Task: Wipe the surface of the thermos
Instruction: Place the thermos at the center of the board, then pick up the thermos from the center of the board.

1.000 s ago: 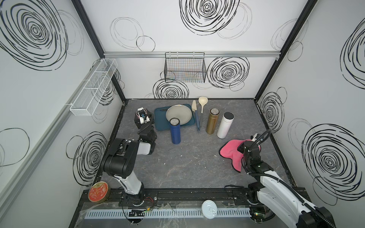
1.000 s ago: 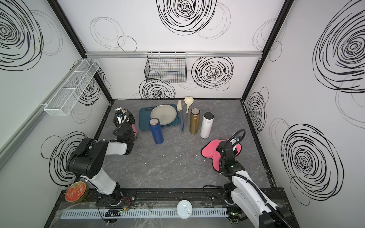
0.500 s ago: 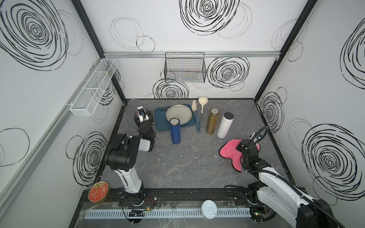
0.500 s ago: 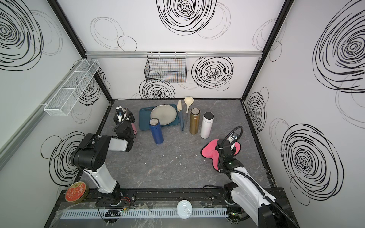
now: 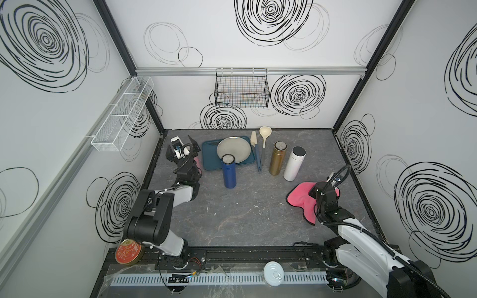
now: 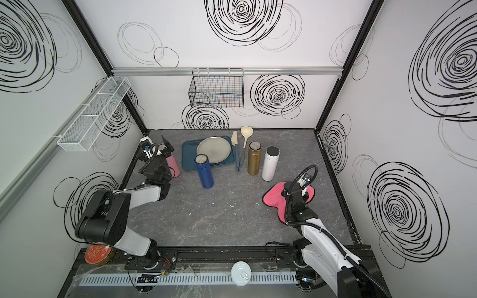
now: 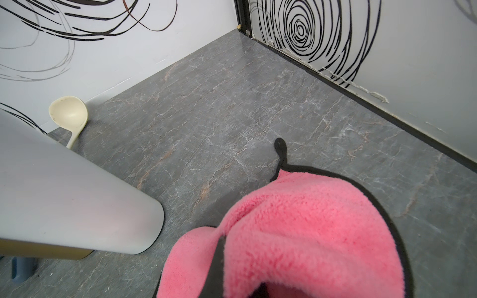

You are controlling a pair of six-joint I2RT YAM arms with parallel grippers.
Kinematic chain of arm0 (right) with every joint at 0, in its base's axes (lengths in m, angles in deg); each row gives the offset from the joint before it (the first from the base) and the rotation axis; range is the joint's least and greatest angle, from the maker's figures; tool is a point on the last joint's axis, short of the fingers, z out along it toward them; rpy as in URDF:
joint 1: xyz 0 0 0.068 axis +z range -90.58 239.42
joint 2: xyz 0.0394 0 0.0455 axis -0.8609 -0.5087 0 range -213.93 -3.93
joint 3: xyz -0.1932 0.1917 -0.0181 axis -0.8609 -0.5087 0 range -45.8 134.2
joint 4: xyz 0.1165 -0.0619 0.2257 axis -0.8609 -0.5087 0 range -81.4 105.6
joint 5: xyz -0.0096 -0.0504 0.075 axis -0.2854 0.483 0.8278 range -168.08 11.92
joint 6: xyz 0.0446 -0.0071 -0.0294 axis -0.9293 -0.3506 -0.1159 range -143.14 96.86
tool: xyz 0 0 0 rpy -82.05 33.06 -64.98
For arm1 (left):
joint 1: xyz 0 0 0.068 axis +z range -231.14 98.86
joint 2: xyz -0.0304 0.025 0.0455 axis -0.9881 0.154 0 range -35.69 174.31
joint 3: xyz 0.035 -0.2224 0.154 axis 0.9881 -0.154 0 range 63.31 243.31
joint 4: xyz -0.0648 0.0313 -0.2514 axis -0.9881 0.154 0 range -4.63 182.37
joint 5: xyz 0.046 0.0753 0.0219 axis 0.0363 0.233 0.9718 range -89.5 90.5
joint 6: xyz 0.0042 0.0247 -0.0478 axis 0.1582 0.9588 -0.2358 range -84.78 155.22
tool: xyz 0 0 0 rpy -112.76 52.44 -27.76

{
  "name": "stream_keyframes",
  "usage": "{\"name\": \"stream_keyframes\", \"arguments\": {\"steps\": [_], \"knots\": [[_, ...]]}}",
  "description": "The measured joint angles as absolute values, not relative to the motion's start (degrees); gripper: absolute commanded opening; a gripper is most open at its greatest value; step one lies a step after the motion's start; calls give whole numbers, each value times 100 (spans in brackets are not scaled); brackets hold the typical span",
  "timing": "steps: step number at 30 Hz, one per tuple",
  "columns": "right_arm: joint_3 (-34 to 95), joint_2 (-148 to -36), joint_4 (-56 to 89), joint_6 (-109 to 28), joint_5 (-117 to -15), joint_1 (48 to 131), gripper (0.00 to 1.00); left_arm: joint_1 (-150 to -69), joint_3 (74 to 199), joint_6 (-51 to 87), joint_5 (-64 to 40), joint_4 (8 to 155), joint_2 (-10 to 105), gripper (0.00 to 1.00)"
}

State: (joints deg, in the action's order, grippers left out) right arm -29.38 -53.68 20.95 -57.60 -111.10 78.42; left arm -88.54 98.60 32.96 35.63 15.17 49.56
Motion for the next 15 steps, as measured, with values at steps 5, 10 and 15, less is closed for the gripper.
{"name": "stream_keyframes", "arguments": {"steps": [5,10,15], "knots": [[-2938,-5364,2095,-5760,-11107,7842,0,-9138,9831,3110,3284,2228,3686,99],[-2938,-5358,2097,-5760,-11107,7842,0,-10030,9608,3267,2532,2577,2838,99],[-2918,-5364,2099,-5755,-11101,7842,0,-10893,9412,3486,1496,2846,2727,99]]}}
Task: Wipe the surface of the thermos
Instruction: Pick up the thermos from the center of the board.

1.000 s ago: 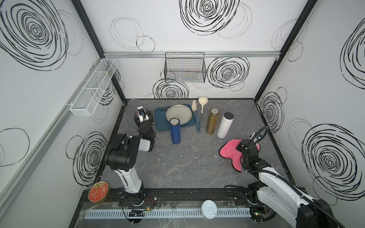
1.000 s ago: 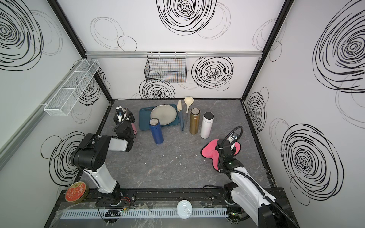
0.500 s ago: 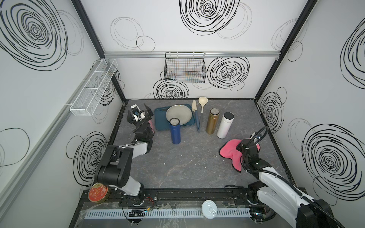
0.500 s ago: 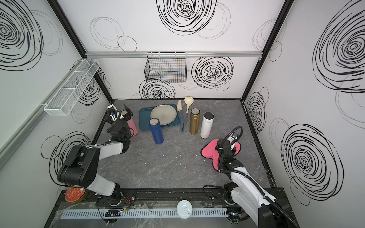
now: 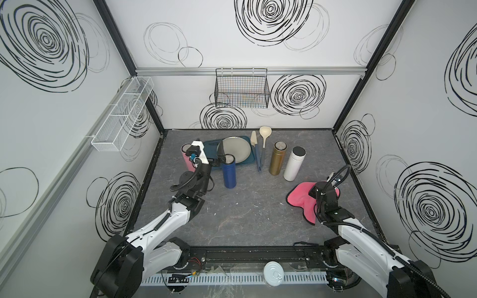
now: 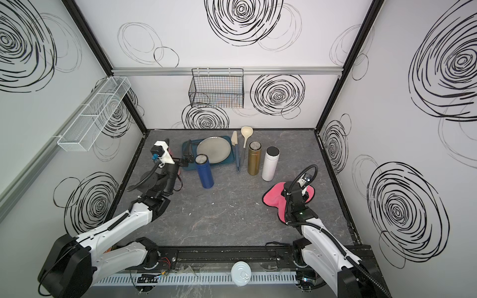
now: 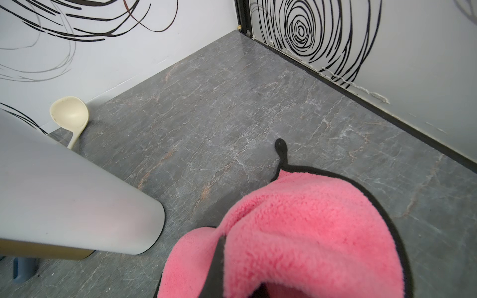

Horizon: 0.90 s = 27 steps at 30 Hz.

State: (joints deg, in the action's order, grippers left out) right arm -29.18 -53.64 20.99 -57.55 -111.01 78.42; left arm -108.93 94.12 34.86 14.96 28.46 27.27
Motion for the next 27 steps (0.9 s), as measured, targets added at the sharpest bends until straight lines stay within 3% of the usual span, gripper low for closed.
{"name": "stream_keyframes", "arguments": {"steps": [15,27], "knots": [[-2887,-5430,2099,-5729,-11066,7842,0,-11033,8916,3230,372,2077,4108,99],[-2885,-5480,2099,-5674,-11064,7845,0,-10966,8883,3088,315,1445,4906,98]]}}
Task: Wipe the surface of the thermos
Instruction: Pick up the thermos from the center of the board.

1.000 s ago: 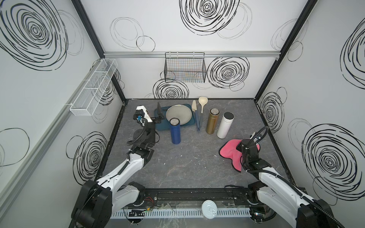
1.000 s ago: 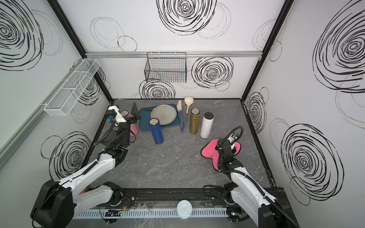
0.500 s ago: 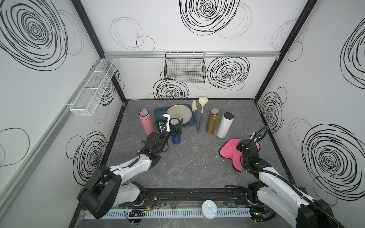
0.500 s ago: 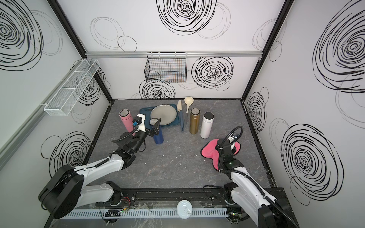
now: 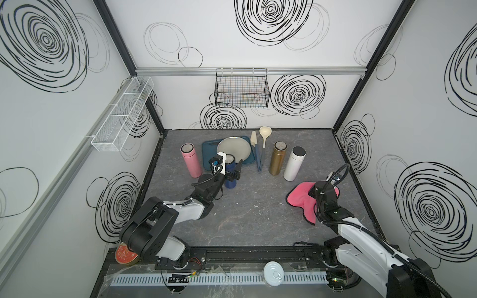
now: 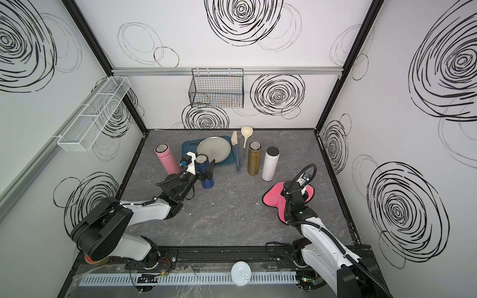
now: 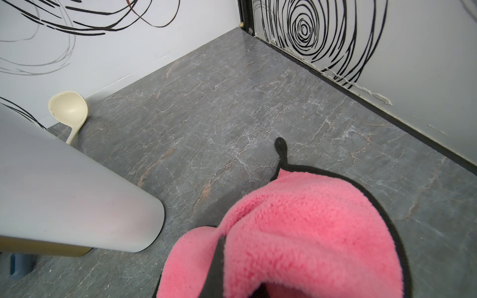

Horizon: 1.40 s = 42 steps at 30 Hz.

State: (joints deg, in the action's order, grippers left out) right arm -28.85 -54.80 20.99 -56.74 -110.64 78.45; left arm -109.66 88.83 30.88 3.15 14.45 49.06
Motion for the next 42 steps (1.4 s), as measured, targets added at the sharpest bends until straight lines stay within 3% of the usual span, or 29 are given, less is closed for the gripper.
{"name": "stream_keyframes", "arguments": {"steps": [10,14,20,26,30,36,42], "knots": [[-2841,-5563,2099,-5668,-11066,7882,0,-10946,9040,3138,444,1320,5474,82],[-2839,-5565,2099,-5668,-11066,7886,0,-10946,9209,3197,460,1320,5625,69],[-2811,-5591,2099,-5661,-11066,7891,0,-10931,9324,3311,455,1327,5734,29],[-2811,-5574,2099,-5657,-11068,7893,0,-10926,9322,3304,352,1478,5640,2],[-2811,-5500,2088,-5668,-11083,7893,0,-10972,9248,3226,224,2090,5081,0],[-2723,-4641,1406,-5845,-11285,8074,0,-11527,9047,3212,304,3146,3297,0],[-1617,-3351,125,-5978,-11678,9589,0,-12203,8911,2998,451,3980,2064,0]]}}
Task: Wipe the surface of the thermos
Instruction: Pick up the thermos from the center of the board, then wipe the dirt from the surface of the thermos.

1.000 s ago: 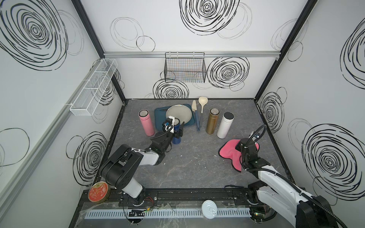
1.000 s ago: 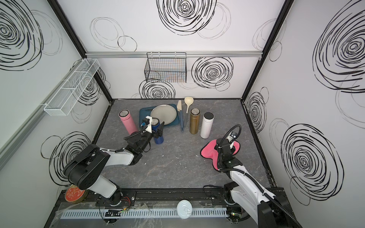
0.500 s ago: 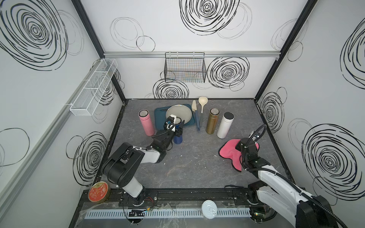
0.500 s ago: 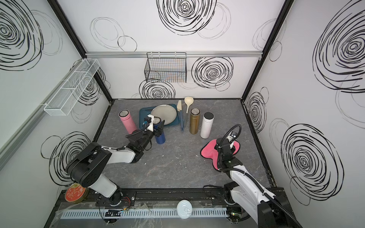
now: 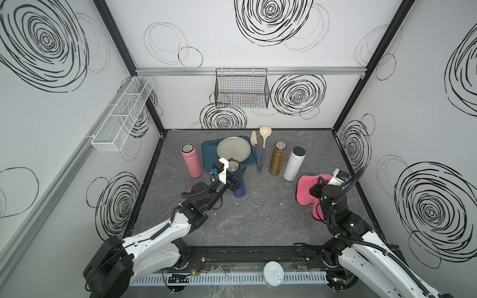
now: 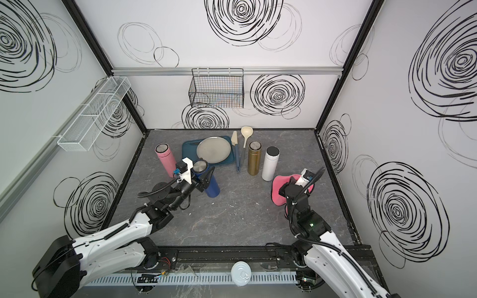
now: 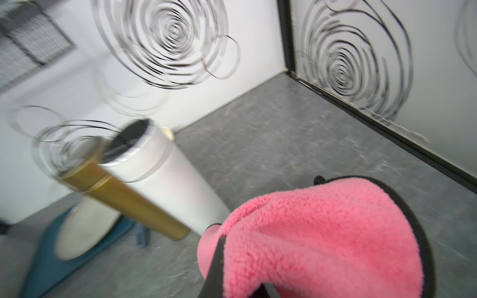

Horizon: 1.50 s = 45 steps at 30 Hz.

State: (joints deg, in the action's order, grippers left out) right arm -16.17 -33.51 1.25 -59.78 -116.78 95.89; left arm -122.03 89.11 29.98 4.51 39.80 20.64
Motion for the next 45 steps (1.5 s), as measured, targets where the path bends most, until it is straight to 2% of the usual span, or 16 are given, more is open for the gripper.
{"name": "stream_keyframes", "arguments": {"steps": [3,6,10,13,18,25,33,40,45], "knots": [[-815,-3128,-312,-6057,-11980,10675,0,-12461,8911,2775,573,4389,1815,0],[-195,-3425,-386,-6011,-12172,11753,0,-12740,8889,2522,696,4606,1666,0],[186,-4470,44,-5539,-12157,13082,0,-13049,8894,2303,899,4787,1572,0],[391,-5373,401,-5287,-12050,13630,0,-13086,8975,2150,1048,5235,1417,0],[31,-6039,1360,-4981,-11459,13530,0,-13086,9023,2072,1362,5517,821,0],[-544,-6363,2576,-4870,-10222,12588,0,-13025,9241,2067,1655,5613,808,0],[-831,-5983,3480,-4651,-9724,13261,0,-13022,9665,2111,1260,5548,1277,0],[-2098,-6044,4451,-4798,-9827,13615,0,-13077,9665,2126,663,5596,1564,0],[-2002,-6182,4132,-4868,-9988,13610,0,-13114,9665,2249,597,5677,1533,0]]}}
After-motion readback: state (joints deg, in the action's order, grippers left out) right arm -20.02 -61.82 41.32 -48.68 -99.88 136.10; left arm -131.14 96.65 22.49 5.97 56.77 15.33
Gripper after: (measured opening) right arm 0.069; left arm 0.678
